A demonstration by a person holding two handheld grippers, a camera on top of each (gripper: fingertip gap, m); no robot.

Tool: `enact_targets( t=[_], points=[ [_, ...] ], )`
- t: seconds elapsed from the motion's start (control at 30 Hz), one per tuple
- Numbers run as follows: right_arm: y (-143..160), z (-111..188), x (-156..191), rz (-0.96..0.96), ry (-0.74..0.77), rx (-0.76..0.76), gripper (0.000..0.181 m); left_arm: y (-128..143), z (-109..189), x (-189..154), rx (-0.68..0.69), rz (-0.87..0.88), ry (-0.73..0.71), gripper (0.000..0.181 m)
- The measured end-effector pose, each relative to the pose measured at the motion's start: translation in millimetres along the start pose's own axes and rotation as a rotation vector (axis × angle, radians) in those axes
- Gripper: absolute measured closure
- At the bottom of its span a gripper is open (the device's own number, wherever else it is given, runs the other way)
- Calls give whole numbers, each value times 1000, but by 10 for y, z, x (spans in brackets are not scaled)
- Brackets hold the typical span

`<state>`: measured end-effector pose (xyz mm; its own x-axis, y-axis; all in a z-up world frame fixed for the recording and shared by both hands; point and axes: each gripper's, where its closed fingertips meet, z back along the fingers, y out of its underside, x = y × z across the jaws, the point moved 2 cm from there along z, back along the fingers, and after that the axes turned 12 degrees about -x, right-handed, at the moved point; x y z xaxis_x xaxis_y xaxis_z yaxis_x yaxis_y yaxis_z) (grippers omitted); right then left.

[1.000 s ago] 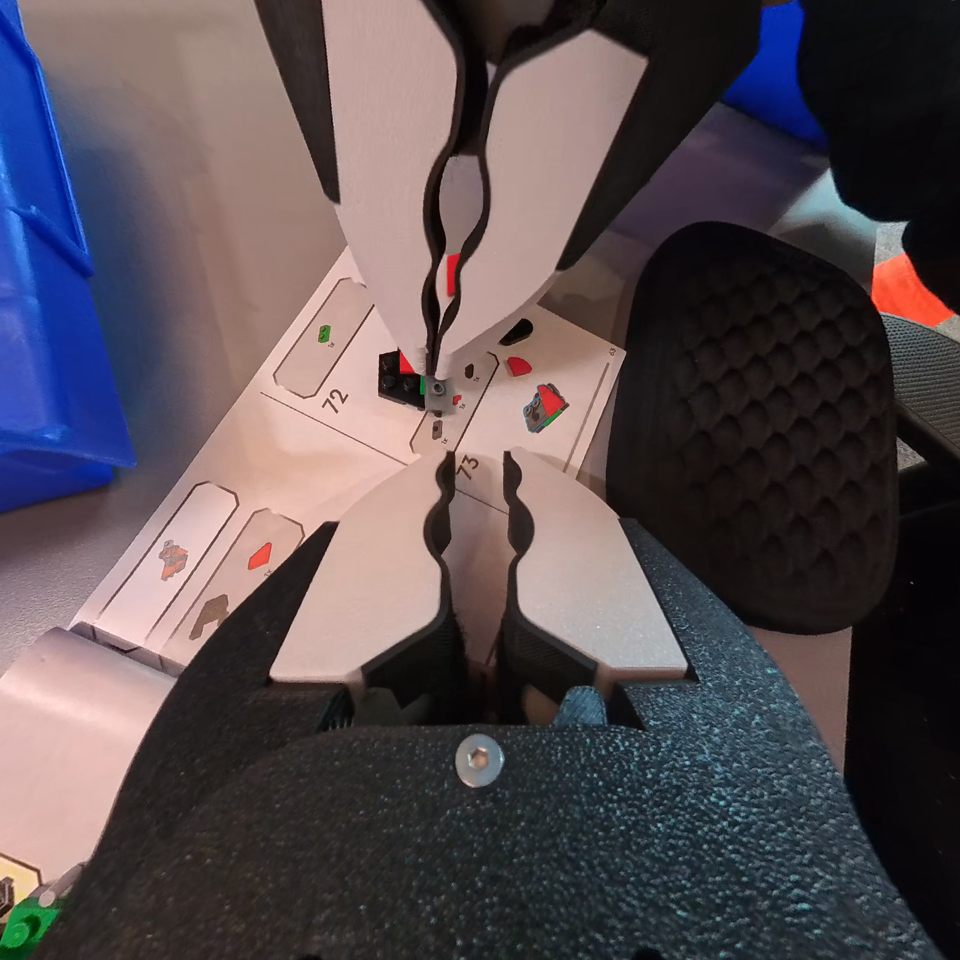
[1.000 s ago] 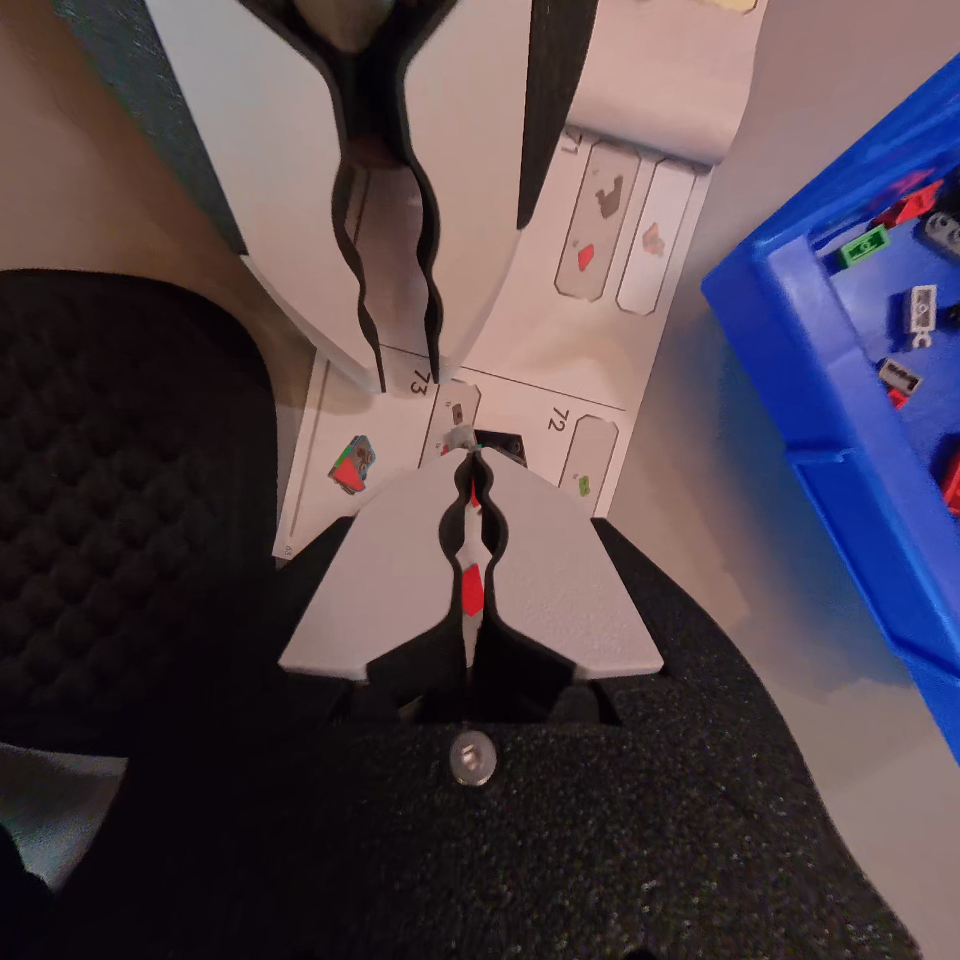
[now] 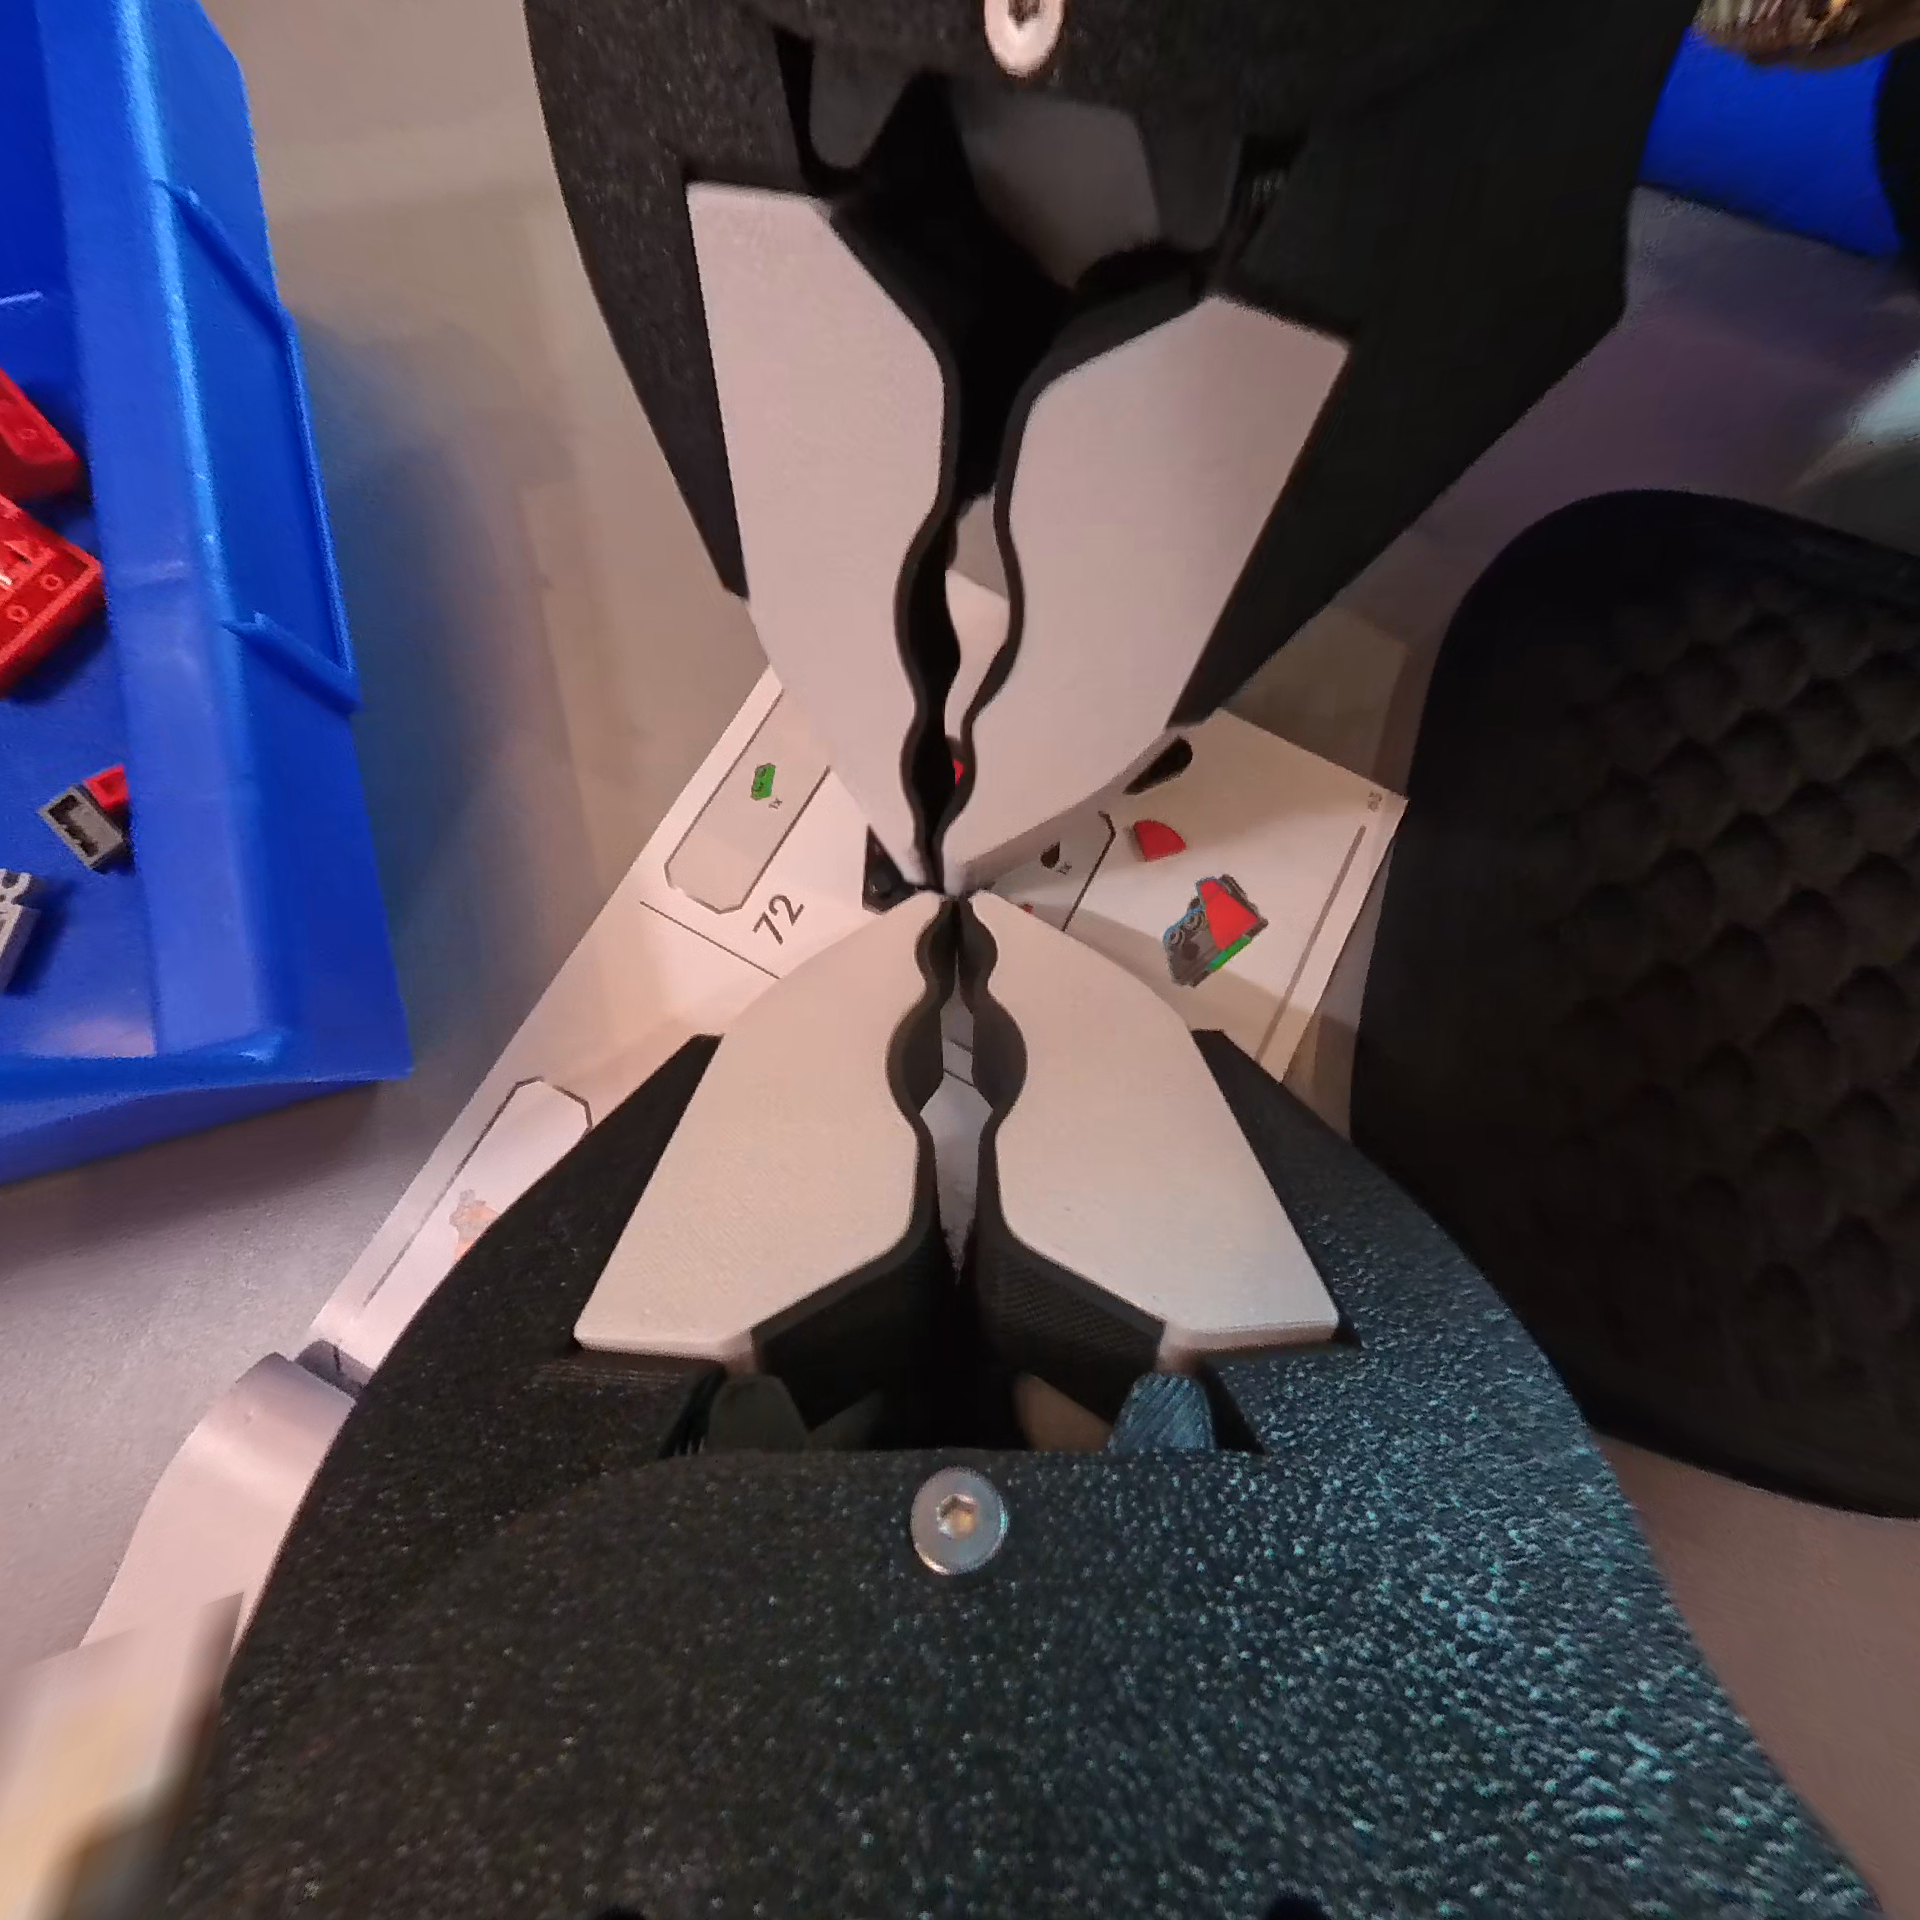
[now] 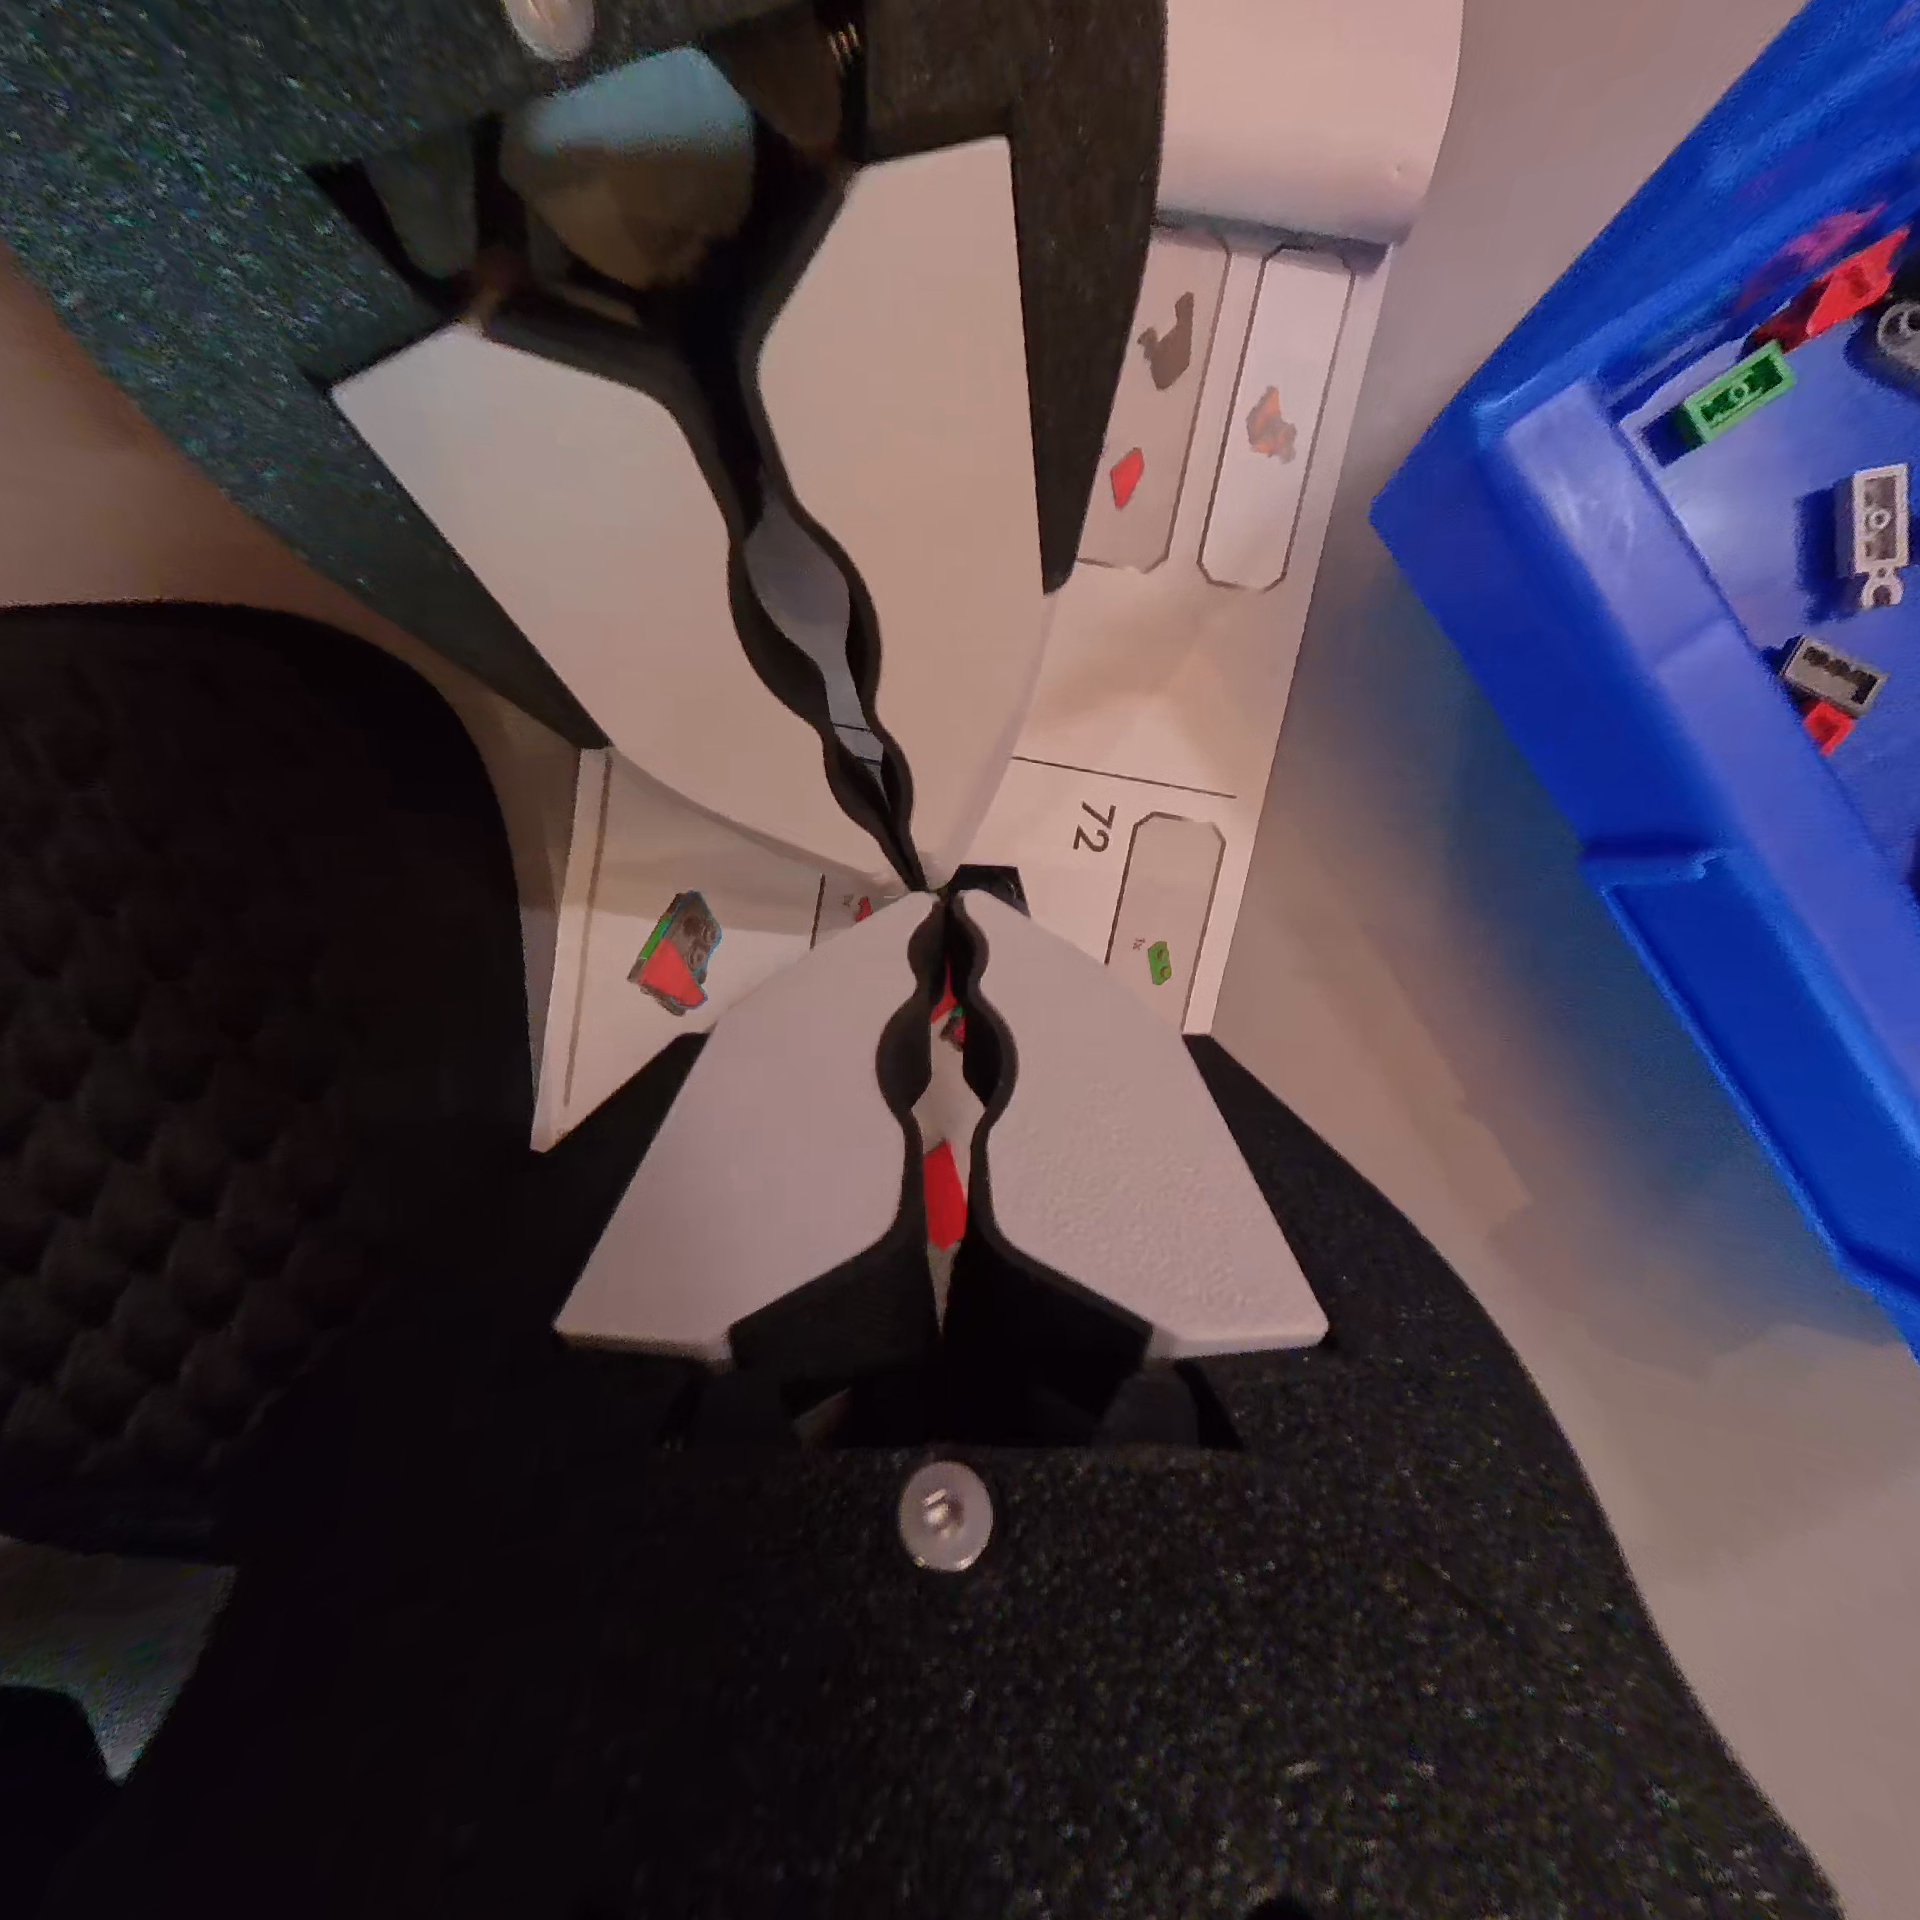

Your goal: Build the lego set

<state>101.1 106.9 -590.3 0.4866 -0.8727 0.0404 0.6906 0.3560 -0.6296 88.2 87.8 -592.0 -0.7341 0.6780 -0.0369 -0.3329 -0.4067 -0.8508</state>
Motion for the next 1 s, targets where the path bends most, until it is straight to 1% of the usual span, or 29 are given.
enact_targets(
  t=[0.13,0.23,0.3,0.33,0.4,0.47,0.5,0.53,0.57,0.6,0.63,0.77,0.83,0.9,1.0],
  points=[
    [0,-6,-1,-20,-2,-30,181,5,-1,2,-7,10,9,181],
    [-1,-2,1,3,17,-61,181,2,-3,1,-3,-7,2,181],
    [1,11,-1,13,42,-103,181,-3,4,9,3,11,1,181],
    [-20,49,-19,9,74,-152,181,-33,27,11,-14,20,-2,181],
    [-75,199,-64,-29,155,-253,181,-183,154,14,-110,60,-9,181],
    [-23,298,-50,-54,193,-254,181,-250,324,35,-154,82,-17,181],
    [-6,312,-20,-60,188,-257,181,-252,402,36,-160,92,-12,181],
    [-7,303,23,-66,165,-269,154,-244,473,30,-162,104,-5,181],
    [-3,277,50,-84,146,-270,144,-234,534,15,-165,114,3,181],
    [11,240,68,-101,125,-255,138,-218,584,-8,-166,118,11,181],
    [30,201,68,-104,117,-231,136,-190,623,-33,-159,115,15,179],
    [78,74,30,-88,107,-162,143,-73,748,-139,-128,103,22,177],
    [123,25,30,-105,105,-120,151,-35,798,-155,-121,94,16,176],
    [49,-8,112,-107,73,-137,160,14,791,-148,-106,83,8,176],
    [-47,-109,202,-90,108,-105,159,103,692,-222,-51,72,53,174]
  ],
)
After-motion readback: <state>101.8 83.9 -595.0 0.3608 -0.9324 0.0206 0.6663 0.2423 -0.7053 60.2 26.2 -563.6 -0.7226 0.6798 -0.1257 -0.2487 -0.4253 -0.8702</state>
